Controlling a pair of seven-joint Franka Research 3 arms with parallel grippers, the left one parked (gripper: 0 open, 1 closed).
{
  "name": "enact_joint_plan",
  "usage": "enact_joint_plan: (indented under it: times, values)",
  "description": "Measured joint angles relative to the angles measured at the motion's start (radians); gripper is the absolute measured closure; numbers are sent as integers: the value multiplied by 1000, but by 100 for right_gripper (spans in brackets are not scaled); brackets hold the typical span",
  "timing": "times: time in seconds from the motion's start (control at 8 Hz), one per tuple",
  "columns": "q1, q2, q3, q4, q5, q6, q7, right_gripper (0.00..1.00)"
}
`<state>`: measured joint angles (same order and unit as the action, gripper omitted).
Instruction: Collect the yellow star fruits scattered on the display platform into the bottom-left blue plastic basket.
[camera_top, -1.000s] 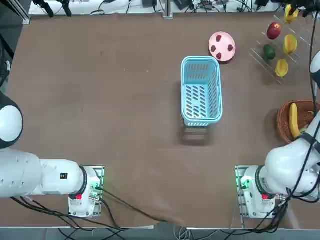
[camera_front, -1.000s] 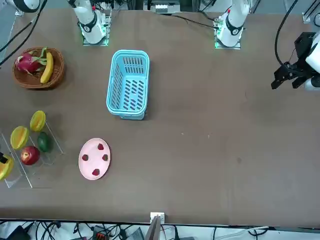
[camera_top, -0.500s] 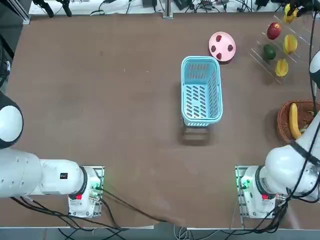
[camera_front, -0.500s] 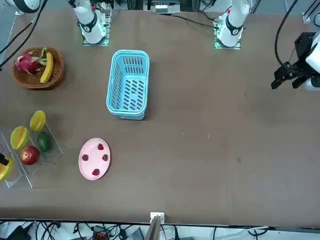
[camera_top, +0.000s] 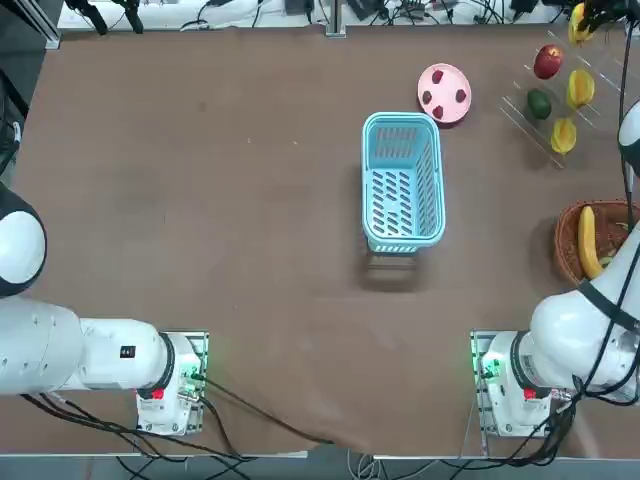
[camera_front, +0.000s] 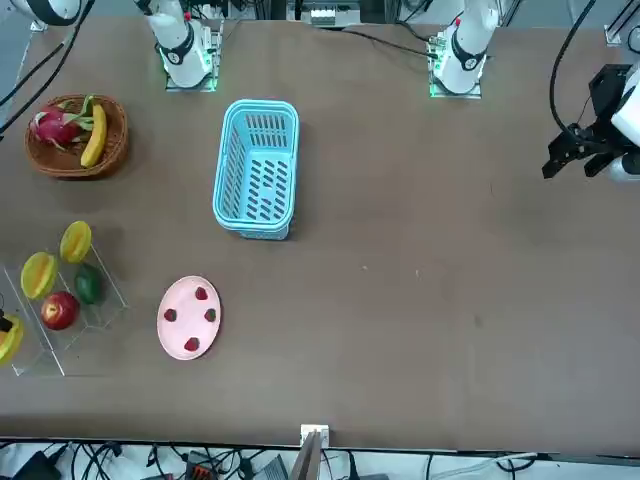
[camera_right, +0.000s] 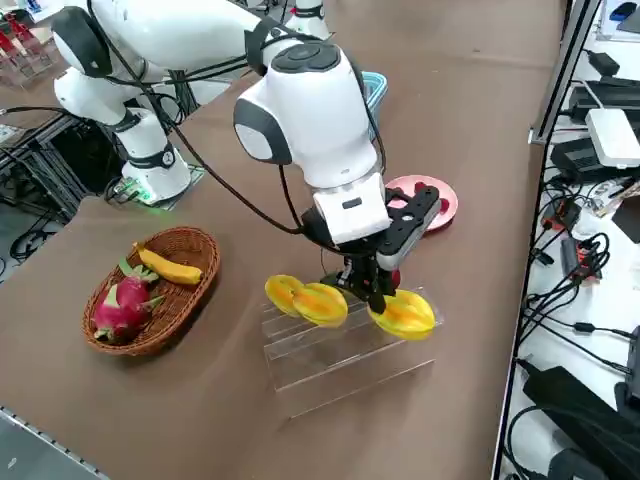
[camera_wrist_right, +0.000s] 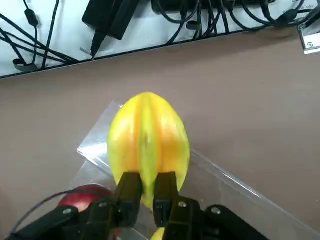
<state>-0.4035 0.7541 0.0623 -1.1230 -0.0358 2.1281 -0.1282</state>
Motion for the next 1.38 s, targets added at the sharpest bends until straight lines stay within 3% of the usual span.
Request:
enact_joint_plan:
  times: [0.38, 0.62, 0.88, 1.38]
  values:
    - [4, -34, 3, 28, 0, -188, 0, 82]
    - [40, -122, 11, 48, 1, -373, 20, 83]
    - [125, -237, 20, 23, 1, -589, 103, 83]
    - [423, -470, 30, -324, 37, -641, 455, 83]
